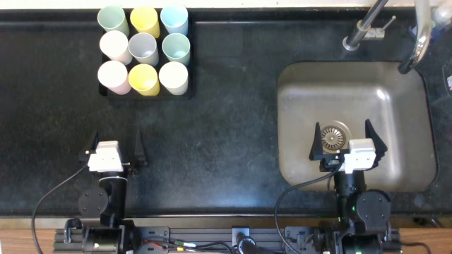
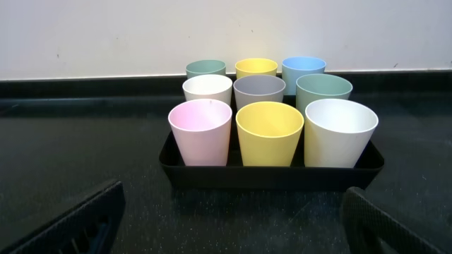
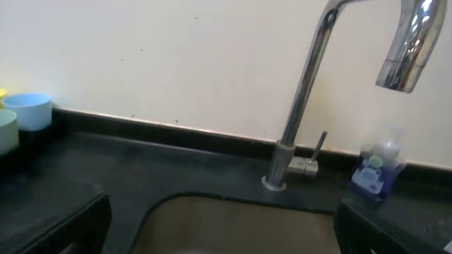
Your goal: Store Cups
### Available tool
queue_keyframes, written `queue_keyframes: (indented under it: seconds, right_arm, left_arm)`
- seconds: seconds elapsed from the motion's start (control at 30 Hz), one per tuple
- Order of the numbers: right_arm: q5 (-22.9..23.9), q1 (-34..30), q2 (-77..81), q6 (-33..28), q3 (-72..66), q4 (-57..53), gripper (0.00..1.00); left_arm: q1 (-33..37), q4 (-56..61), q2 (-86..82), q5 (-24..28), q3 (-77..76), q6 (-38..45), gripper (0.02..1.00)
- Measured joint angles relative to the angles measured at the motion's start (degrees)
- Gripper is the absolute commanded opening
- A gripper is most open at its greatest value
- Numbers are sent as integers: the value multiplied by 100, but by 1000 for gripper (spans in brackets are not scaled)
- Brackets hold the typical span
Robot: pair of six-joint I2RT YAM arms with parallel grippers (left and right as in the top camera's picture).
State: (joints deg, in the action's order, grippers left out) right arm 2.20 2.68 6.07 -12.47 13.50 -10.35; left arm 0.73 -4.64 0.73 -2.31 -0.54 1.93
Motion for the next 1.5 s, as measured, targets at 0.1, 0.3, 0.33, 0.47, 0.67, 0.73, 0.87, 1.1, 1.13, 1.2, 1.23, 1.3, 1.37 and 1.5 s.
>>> queue_keyframes:
  seconds: [0.1,0.3,0.33,0.47,0.67,0.73,0.87,1.1,1.13,1.2,1.23,1.3,1.37,1.5]
  right_arm:
    - [-190,-236,-142,-116,-155,87,998]
    - [-568,-455,-396,-210,-820,691,998]
    - [-616,-457,-455,-219,-929,741,998]
    - [-782,-457,-518,-243,-1246,905,998]
    - [-896,-457,-522,-258,-1246,634,998]
    - [-911,-457,-522,-256,-1246,629,998]
    - [-927,-457,-522,-254,-1246,627,998]
    - [-929,-457,-522,-138,-1246,627,998]
    - [-929,-457,-522,-127,-1246,627,998]
    - [-929,-457,-522,-122,-1246,627,998]
    - [-929,-457,-522,-120,-1246,627,998]
    - [-927,-457,-522,-114,-1246,625,996]
    - [-929,-457,-522,-105,-1246,627,996]
    - [-929,-457,-522,-107,-1246,629,998]
  left_arm:
    - [0,-2,0,0,0,0,998]
    - [0,0,0,0,0,0,1000]
    - [0,0,0,0,0,0,1000]
    - [0,0,0,0,0,0,1000]
    - [0,0,0,0,0,0,998]
    - [0,0,0,0,0,0,1000]
    - [0,0,0,0,0,0,1000]
    - [0,0,0,0,0,0,1000]
    - [0,0,0,0,0,0,1000]
    - [0,0,0,0,0,0,1000]
    - [0,0,0,0,0,0,1000]
    - [0,0,0,0,0,0,1000]
    - [0,0,0,0,0,0,1000]
    - [0,0,0,0,0,0,998]
